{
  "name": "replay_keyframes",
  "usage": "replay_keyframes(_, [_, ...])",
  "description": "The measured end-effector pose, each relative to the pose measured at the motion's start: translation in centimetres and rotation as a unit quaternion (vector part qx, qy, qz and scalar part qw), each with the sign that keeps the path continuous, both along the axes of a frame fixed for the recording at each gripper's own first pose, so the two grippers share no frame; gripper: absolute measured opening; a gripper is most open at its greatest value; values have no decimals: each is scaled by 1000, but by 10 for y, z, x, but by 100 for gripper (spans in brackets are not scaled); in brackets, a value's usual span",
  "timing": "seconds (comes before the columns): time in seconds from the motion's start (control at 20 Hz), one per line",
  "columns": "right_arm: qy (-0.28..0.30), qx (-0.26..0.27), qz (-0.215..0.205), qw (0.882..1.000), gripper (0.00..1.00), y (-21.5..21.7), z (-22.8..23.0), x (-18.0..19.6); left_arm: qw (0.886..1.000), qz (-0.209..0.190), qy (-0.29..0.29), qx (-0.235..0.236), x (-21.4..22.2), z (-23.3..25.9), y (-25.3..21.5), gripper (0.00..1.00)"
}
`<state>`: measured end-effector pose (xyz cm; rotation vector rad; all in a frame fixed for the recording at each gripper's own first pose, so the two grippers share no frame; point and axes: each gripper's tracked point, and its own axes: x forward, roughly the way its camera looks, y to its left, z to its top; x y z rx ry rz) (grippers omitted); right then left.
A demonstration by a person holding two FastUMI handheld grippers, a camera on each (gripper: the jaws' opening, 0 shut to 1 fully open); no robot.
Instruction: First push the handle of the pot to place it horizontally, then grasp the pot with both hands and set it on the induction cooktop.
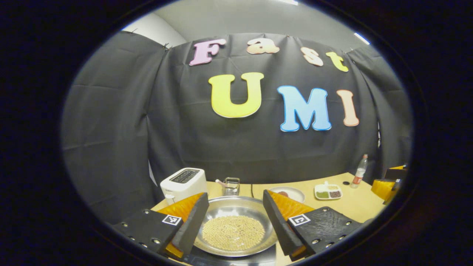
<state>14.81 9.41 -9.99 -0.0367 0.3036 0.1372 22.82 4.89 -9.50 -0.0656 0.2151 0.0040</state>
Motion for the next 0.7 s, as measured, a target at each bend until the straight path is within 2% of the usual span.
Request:
replay_keyframes(0.05, [-8, 0, -2, 1000, 99, -13, 6, -7, 1000, 0, -6, -1, -9, 9, -12, 89])
replay_keyframes(0.1, [-15, 3, -3, 1000, 99, -23, 12, -14, 1000, 0, -13, 0, -19, 20, -23, 87])
replay_keyframes(0.35, [-38, 31, -8, 999, 99, -72, 29, -46, 999, 5, -39, 2, -70, 60, -68, 87])
replay_keyframes(0.55, [-38, 41, -13, 998, 99, -105, 25, -71, 999, 10, -53, 6, -110, 77, -93, 89])
replay_keyframes(0.7, [-42, 39, -22, 998, 99, -123, 26, -85, 998, 5, -61, 3, -136, 88, -104, 87])
